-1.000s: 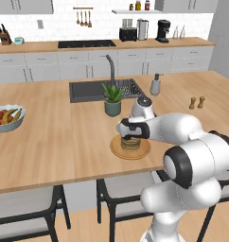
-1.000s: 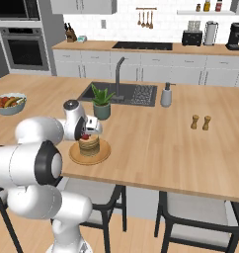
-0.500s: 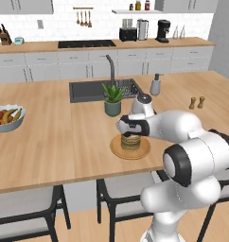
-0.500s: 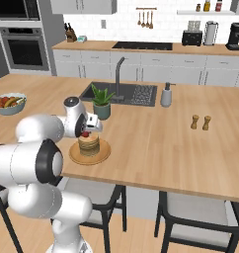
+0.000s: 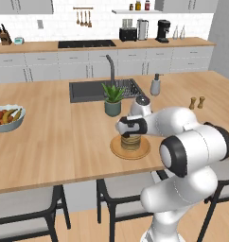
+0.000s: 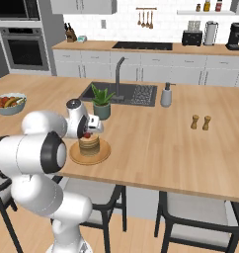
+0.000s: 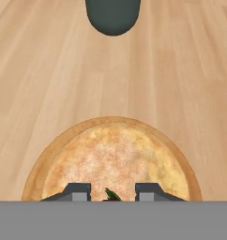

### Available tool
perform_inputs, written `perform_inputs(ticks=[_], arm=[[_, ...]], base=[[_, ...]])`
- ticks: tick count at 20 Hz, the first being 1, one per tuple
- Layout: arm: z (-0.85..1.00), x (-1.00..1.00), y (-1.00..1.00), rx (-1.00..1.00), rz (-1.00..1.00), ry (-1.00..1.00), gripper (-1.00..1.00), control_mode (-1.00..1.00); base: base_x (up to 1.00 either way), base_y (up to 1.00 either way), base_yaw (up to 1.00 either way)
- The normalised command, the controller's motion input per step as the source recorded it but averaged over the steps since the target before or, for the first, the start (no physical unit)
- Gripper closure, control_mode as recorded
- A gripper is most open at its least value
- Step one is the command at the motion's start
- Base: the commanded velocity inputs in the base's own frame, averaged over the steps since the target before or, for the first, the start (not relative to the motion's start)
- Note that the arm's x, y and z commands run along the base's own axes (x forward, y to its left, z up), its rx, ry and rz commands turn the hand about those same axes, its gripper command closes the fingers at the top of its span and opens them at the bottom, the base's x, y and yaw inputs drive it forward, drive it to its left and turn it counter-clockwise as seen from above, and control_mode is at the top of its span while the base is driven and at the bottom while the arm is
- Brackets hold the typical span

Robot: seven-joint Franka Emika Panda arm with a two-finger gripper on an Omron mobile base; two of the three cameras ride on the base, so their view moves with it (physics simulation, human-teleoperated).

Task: Take the strawberry from the fridge and place it on top of the pancake, located on the dining counter.

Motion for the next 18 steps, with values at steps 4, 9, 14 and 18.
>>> perform_inputs(ticks=[4, 9, 14, 18], arm=[[0.17, 0.13, 0.0, 0.0, -0.01, 0.0, 1.0, -1.0], [0.02, 0.08, 0.0, 0.0, 0.0, 0.0, 1.0, -1.0], [-0.13, 0.0, 0.0, 0.0, 0.0, 0.0, 1.0, -1.0], [-0.21, 0.0, 0.0, 0.0, 0.0, 0.0, 1.0, -1.0]], base=[[0.0, 0.0, 0.0], [0.0, 0.0, 0.0], [0.0, 0.0, 0.0], [0.0, 0.0, 0.0]])
